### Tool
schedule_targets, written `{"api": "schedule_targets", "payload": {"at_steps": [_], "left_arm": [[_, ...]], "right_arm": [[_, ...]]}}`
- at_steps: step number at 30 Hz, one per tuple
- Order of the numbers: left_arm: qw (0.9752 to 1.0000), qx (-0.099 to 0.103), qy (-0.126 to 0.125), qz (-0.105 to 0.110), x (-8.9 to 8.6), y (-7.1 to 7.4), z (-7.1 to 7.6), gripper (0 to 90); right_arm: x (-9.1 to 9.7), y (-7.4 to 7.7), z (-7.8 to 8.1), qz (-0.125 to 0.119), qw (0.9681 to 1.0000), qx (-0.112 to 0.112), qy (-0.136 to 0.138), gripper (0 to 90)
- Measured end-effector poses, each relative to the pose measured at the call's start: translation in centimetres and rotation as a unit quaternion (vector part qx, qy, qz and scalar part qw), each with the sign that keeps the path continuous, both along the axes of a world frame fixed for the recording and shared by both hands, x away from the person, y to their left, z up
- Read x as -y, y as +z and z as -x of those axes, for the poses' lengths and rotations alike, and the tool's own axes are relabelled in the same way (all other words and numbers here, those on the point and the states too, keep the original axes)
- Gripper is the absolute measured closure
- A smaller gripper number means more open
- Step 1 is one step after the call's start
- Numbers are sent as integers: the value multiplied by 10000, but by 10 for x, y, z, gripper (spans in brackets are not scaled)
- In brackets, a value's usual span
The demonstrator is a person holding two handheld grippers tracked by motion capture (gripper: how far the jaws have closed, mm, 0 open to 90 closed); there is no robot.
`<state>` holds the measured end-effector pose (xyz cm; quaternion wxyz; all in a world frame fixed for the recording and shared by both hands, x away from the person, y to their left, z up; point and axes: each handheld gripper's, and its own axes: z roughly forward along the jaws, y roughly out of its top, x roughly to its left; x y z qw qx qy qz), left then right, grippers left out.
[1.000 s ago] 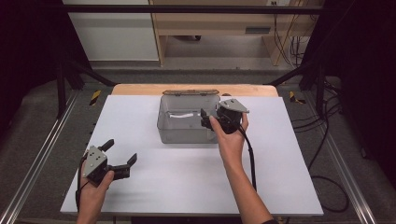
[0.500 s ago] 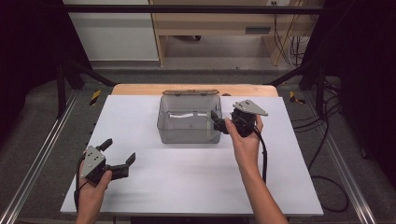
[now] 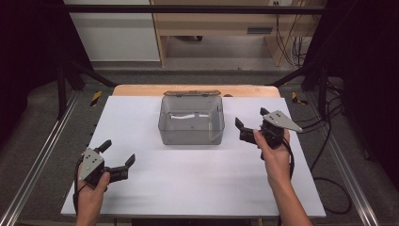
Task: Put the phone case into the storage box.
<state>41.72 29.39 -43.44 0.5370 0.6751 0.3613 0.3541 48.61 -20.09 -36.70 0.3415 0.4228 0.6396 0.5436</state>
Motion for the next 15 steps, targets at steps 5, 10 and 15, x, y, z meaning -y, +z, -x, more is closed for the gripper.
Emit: {"api": "schedule_targets", "payload": {"at_steps": [5, 10, 15], "left_arm": [[10000, 25, 12, 47, -3, 0, 1, 19], [9998, 13, 22, 175, -7, 0, 1, 19], [9997, 33, 26, 231, -10, 0, 1, 19]], "right_arm": [[23, -10, 9, 40, 10000, 26, -68, 42], [41, -21, 18, 16, 9999, 19, -128, 42], [54, -31, 27, -10, 9999, -2, -119, 42]]}}
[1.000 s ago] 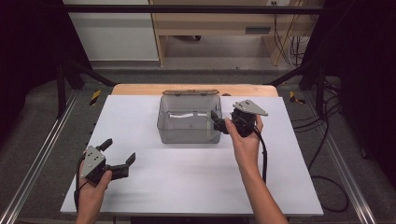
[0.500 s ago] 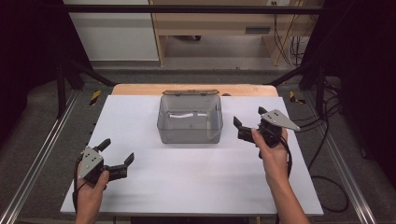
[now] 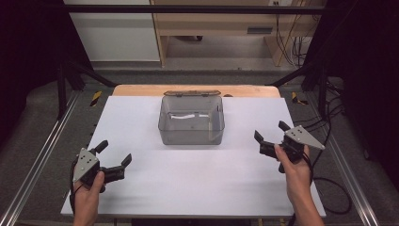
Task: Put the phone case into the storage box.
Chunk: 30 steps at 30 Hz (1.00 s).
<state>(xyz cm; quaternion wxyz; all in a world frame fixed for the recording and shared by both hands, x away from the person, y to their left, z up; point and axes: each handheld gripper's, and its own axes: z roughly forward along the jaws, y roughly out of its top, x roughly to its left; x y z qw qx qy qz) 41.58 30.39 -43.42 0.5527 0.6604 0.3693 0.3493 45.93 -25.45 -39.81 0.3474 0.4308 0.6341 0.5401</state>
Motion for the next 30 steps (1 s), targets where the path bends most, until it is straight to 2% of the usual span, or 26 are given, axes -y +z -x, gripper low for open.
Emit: {"api": "schedule_targets", "payload": {"at_steps": [11, 23, 30], "left_arm": [[9999, 29, -98, 54, 1, 1, 2, 19], [9998, 47, -106, 142, -4, 0, 7, 19], [9997, 61, -140, 210, -5, 0, 8, 18]], "right_arm": [[17, -22, 16, 8, 10000, -41, 9, 42], [17, -40, 27, -6, 9997, -98, 236, 42], [12, -46, 29, -48, 9991, -132, 398, 42]]}}
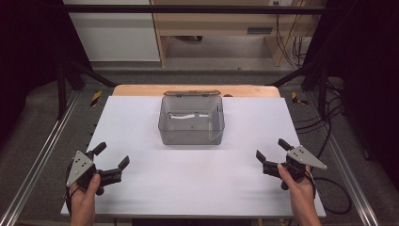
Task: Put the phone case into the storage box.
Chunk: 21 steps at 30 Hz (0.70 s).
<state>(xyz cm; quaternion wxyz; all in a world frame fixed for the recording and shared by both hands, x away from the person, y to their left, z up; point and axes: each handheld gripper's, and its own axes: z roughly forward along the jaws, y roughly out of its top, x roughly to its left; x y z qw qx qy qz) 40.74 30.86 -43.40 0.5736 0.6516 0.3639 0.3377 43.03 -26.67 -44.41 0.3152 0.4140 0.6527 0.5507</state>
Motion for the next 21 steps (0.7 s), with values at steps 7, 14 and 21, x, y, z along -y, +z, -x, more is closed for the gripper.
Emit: {"api": "schedule_targets", "payload": {"at_steps": [7, 14, 21], "left_arm": [[9999, -14, -101, 51, 5, -1, 0, 18], [9998, -13, -198, 79, 10, -1, 1, 18], [9997, -18, -244, 70, 13, -2, 0, 18]], "right_arm": [[-7, -7, 2, -6, 9999, 20, 137, 38], [-16, -12, 1, -26, 9995, 39, 301, 36], [-31, -14, -2, 15, 9988, 126, 480, 38]]}}
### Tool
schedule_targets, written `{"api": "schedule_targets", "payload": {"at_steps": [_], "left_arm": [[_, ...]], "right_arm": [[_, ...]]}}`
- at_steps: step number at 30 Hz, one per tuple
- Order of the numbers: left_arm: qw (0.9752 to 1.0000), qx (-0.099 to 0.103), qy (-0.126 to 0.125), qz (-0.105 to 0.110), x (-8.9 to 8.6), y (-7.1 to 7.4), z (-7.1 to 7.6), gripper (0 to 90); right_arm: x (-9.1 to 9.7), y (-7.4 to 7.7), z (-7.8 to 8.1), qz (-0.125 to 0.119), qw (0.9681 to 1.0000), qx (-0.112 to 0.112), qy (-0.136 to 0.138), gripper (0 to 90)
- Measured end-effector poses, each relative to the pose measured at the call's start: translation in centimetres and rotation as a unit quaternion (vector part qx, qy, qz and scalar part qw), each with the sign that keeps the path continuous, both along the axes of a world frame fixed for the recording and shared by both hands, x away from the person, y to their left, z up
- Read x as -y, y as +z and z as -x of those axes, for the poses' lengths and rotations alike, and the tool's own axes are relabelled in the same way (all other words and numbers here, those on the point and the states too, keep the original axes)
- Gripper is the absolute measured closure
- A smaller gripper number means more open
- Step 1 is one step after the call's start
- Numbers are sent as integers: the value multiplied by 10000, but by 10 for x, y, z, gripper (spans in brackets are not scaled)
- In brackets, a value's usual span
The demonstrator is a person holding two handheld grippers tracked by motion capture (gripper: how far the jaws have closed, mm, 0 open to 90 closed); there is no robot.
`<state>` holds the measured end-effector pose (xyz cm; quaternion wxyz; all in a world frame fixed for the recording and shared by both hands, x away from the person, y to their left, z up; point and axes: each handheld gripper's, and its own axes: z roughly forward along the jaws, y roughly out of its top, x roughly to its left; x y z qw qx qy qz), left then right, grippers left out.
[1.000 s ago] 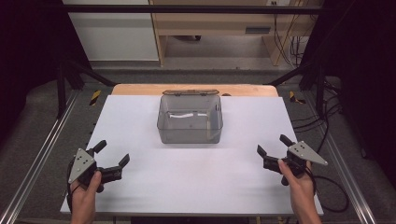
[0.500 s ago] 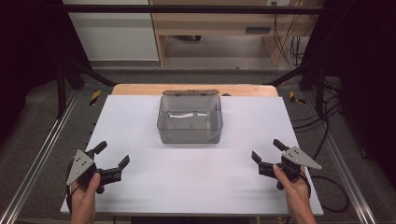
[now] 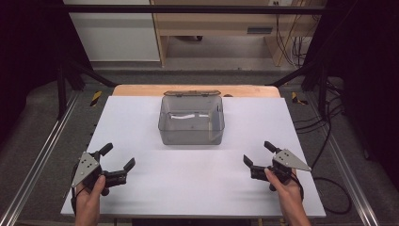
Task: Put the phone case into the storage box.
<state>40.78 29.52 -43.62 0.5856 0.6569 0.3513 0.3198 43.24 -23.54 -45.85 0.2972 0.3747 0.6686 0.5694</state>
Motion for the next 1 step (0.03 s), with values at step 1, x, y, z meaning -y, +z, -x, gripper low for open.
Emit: {"api": "schedule_targets", "payload": {"at_steps": [1], "left_arm": [[10000, -4, -6, 25, 0, 0, 0, 18]], "right_arm": [[-2, 1, 0, 6, 10000, 26, 13, 38]]}}
